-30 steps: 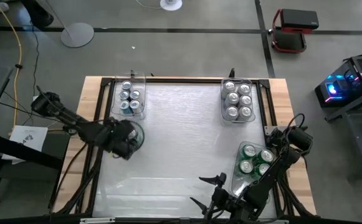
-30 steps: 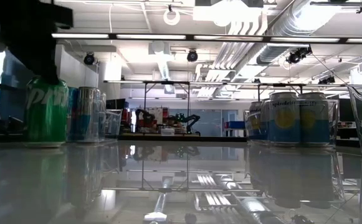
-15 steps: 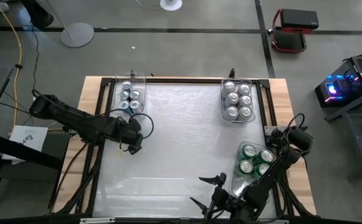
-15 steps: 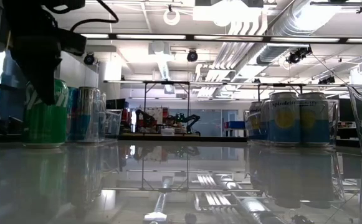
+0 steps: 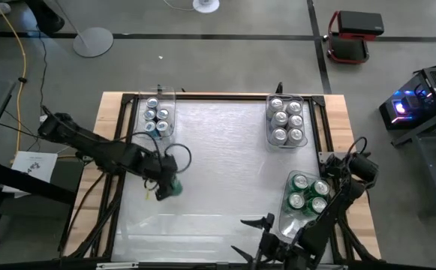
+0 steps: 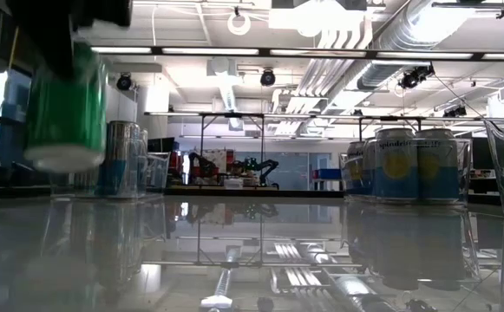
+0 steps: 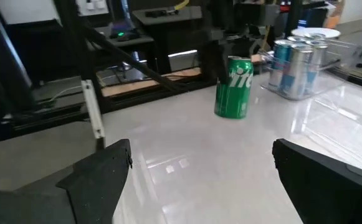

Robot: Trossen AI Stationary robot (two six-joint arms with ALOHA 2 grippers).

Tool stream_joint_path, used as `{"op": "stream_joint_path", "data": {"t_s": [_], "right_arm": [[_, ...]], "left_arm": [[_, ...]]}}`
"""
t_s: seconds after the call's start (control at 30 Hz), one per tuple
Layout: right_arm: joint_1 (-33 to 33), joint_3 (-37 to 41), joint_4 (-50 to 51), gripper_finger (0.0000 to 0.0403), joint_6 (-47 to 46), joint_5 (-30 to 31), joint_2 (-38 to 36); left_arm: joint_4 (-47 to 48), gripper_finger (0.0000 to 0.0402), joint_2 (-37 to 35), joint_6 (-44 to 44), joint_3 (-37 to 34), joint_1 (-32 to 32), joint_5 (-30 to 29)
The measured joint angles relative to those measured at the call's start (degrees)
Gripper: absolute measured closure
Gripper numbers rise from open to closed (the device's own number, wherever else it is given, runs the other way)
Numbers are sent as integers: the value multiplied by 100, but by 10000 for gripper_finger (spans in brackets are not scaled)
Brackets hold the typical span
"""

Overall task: Sort soda cans
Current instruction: Put the green soda can into the bottom transparent bin

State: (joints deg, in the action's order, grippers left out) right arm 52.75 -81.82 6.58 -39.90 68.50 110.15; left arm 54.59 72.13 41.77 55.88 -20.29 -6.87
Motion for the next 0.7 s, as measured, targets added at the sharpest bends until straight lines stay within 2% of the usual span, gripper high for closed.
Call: {"op": "stream_joint_path", "data": {"t_s": [0.1,0.27,0.43,0.57,0.7], "right_arm": [[59,-154,-3,22,97,-10,-2],[90,-336,10,22,283,-67,-7],[92,-357,167,22,83,-148,-7],[92,-357,498,22,-405,-153,-7],[92,-357,881,22,-837,-155,-2]], "left_arm": [[-73,102,498,-130,671,-342,-9],[-6,102,1873,-858,2124,-841,-549],[419,102,3141,-1536,3341,-1014,-562],[470,98,3834,-1842,3821,-1025,-552],[466,84,4182,-1967,3952,-1012,-569]]}}
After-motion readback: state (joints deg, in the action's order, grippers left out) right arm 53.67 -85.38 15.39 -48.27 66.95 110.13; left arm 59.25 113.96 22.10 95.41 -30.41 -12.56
